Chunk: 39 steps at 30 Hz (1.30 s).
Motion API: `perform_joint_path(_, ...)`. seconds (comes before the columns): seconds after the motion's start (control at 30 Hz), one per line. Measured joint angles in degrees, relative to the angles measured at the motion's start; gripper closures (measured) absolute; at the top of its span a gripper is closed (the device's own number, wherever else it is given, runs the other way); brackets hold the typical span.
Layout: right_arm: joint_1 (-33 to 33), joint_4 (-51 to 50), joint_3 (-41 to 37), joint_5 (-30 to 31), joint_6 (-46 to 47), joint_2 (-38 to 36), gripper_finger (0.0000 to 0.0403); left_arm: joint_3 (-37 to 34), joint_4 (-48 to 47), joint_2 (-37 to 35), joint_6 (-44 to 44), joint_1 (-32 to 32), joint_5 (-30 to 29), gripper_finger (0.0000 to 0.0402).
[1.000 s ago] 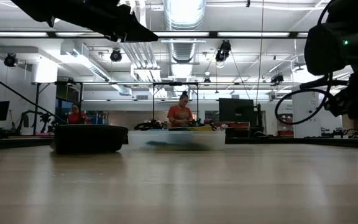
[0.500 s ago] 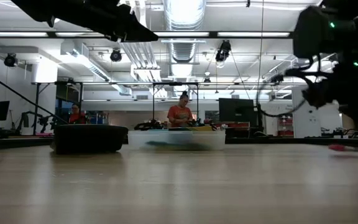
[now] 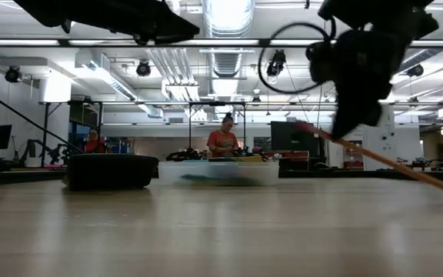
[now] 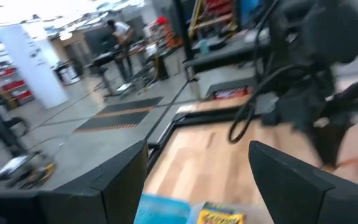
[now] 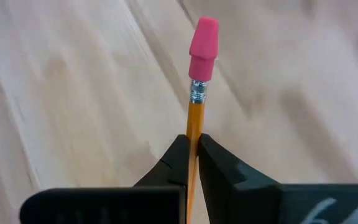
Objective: Pack school essentials
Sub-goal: Put the orange pencil into the blue supply box
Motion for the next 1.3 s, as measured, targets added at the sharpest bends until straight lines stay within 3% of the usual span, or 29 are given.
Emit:
perform_joint_path(0.13,-1.69,11.07,-1.09,0.31,-11.17,0.0,0.039,0.02,1.9,0.0,-3.03,0.0,4.19,0.0139)
perform_joint_path(0.53,-3.06,50.09,-5.38,1.47,-34.04,0.0,0.039,0.0,4.1,5.85,-19.52,-0.81,6.5,0.0139)
perform_joint_path(0.87,-3.93,55.14,-5.69,1.43,-37.73,-0.17,0.039,0.37,12.98,15.39,-25.26,-4.35,16.52,0.0139)
perform_joint_path(1.3,-3.95,58.68,-5.36,1.13,-40.48,-0.31,0.039,2.29,30.48,28.5,-26.78,-4.85,17.29,0.014)
